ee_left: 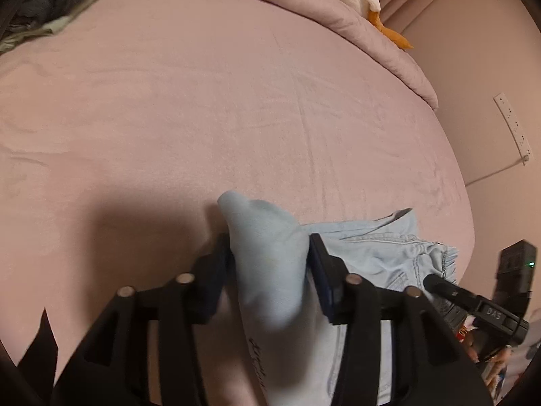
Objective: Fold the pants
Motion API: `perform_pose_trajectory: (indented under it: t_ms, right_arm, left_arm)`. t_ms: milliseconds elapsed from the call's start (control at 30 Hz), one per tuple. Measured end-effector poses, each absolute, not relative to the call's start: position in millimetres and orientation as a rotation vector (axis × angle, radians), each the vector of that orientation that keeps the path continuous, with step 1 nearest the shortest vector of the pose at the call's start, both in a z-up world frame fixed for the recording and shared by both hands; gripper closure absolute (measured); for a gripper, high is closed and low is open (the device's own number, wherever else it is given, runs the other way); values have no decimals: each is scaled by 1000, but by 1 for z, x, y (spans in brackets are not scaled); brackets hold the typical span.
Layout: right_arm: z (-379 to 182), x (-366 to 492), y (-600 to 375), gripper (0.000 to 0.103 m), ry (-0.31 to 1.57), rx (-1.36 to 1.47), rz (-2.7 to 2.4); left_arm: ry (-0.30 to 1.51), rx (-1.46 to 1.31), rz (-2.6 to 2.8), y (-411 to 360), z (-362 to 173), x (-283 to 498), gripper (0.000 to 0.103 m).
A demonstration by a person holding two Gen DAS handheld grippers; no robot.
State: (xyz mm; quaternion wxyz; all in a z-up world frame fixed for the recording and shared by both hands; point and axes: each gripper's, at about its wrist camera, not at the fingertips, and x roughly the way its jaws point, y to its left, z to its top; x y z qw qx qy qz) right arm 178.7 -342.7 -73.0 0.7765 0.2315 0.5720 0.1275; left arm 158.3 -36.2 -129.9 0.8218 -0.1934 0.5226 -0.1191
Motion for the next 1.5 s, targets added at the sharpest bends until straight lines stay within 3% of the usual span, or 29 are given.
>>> perform_pose_trajectory:
  t_ms: [67,167,267,300,333,367,633,733,900,1067,1167,1200,1333,1500]
  right_arm:
    - [-59,179,-340,48,1199,427,249]
    - [-51,190,-339,47,1170,432,253]
    - [-59,201,-336,48,1183,419,221]
    - [-62,201,-337,54,1185,402,204]
    - [-63,201,-336,63,1170,390,206]
    - [-62,200,-335,66,1160,387,202]
    - [-67,194,-330,69,1127,328,148]
    - [-55,190,-329,67,1132,328,140]
    - [-33,154,-342,49,1098,335,147]
    - [-48,122,-342,49,1176,333,176]
    - [-53,112,-341,49,1180,330,177]
    - [-53,112,-340,51,1177,327,176]
    - [-50,114,-332,77,1162,322,210]
    - [-39,112,-326,82,1123,298,203]
  left_arm:
    - [1098,-421,-271,-32,-125,151,48]
    - [1089,-425,-303,-35,-126,144,40]
    - [1121,-351,-240,-41,-138,147,49]
    - [1130,-349,-252,-43,-141,146,57]
    - [1117,-355,-266,-43,-142,145,59]
    - [1115,-343,-262,-45,-142,144,59]
    - [1094,-292,-184,-54,-137,131,56]
    - [1113,-331,-184,-51,-130,116,54]
    - [1123,-400,-284,-51,-121,69,44]
    - [1225,-452,-348,-62,-141,33,45]
    - [1184,-440,-326,-67,-147,17,50]
    - [1179,-426,-329,-70,-147,15,65]
    - [1160,-412,-327,-70,-141,11,82]
    - [1148,-413,-332,-61,-134,7,85]
